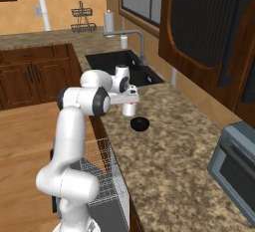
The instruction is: Pick up the cup and bowl from the counter, place them in the dishwasher, and close the dishwasher door.
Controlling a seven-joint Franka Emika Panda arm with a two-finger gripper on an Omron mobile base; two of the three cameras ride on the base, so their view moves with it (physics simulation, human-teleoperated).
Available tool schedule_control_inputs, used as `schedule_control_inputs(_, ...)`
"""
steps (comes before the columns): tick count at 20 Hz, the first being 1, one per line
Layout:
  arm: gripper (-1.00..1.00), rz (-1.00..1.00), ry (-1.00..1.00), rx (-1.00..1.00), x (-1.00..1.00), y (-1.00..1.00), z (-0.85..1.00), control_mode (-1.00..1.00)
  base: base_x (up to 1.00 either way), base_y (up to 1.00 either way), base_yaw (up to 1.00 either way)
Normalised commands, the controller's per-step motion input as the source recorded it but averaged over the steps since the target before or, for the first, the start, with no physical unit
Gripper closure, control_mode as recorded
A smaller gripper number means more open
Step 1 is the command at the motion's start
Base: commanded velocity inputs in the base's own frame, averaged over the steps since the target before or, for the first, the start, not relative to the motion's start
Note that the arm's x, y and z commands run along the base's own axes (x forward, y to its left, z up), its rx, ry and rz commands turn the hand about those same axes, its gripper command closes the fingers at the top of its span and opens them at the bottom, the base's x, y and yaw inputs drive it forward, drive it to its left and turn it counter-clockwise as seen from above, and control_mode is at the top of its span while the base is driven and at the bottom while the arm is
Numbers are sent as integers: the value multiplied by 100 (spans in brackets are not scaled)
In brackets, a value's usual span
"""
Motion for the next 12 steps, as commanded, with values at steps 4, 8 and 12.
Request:
schedule_control_inputs(4,100,1,1,0,-24,0,-15,-100,0,0,0)
schedule_control_inputs(8,100,1,0,0,-28,0,-12,-100,0,0,0)
schedule_control_inputs(12,100,0,1,0,-19,0,-4,-100,0,0,0)
